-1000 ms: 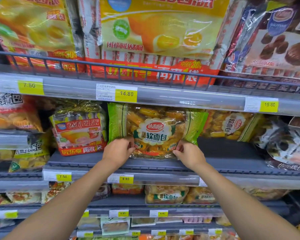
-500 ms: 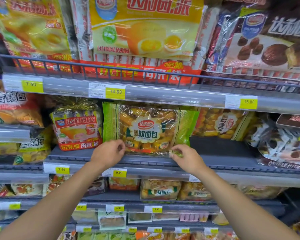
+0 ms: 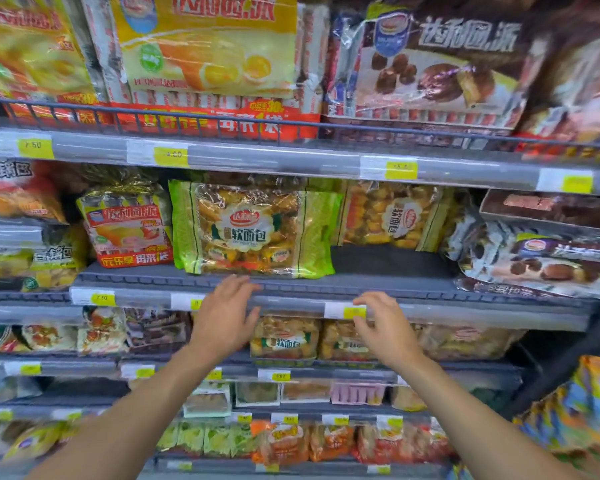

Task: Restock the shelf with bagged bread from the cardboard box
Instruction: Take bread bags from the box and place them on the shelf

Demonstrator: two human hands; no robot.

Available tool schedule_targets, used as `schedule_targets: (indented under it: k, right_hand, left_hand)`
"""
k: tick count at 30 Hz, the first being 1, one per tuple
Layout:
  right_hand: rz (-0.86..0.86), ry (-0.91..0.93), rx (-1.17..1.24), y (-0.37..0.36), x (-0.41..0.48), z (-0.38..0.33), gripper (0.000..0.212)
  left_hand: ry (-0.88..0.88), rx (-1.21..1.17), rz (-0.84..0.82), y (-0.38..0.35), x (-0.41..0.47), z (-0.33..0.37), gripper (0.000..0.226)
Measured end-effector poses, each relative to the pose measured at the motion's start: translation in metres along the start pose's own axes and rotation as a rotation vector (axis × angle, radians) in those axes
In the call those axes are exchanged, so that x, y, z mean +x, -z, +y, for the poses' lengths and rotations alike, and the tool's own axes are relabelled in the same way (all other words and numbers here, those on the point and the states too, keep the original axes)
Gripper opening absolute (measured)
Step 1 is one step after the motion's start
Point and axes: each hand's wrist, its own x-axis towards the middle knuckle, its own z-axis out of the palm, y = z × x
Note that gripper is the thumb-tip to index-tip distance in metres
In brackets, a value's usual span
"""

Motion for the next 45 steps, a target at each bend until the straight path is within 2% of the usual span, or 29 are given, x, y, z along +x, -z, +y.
schedule_targets:
  k: [4, 10, 17, 20, 28, 31, 38, 45]
  right_hand:
    - [-0.030, -0.004, -0.033, 0.001, -0.051, 0.043, 0.031]
    - [-0.124, -0.123, -0.003, -0.018, -0.128, 0.105, 0.025]
    - [-0.230, -0.361, 0.039, -0.067, -0.201, 0.164, 0.043]
    - [-0.292, -0.502, 0.040, -0.092, -0.235, 0.184, 0.030]
    - [-0.425, -0.821, 0.052, -0.174, -0.310, 0.247, 0.033]
    - [-0.450, -0.919, 0.094, -0.204, -0.337, 0.270, 0.039]
    - [-0.607, -1.058, 0.140, -0.281, -0.381, 0.335, 0.046]
    - [-0.685, -1.189, 0.230, -0.374, -0.411, 0.422, 0.037]
  left_hand:
    - [-0.026, 0.011, -0.049, -0.022, -0.043, 0.048, 0.043]
    - [0.035, -0.083, -0.202, -0.074, -0.118, 0.098, 0.046]
    - [0.071, -0.081, -0.404, -0.146, -0.188, 0.106, 0.049]
    - [0.114, -0.081, -0.578, -0.185, -0.214, 0.107, 0.053]
    - [0.113, -0.027, -0.946, -0.299, -0.269, 0.104, 0.059]
    - [0.137, -0.031, -1.038, -0.335, -0.284, 0.107, 0.059]
    - [0.412, -0.166, -1.231, -0.434, -0.331, 0.107, 0.062]
    - [0.690, -0.248, -1.325, -0.546, -0.383, 0.112, 0.059]
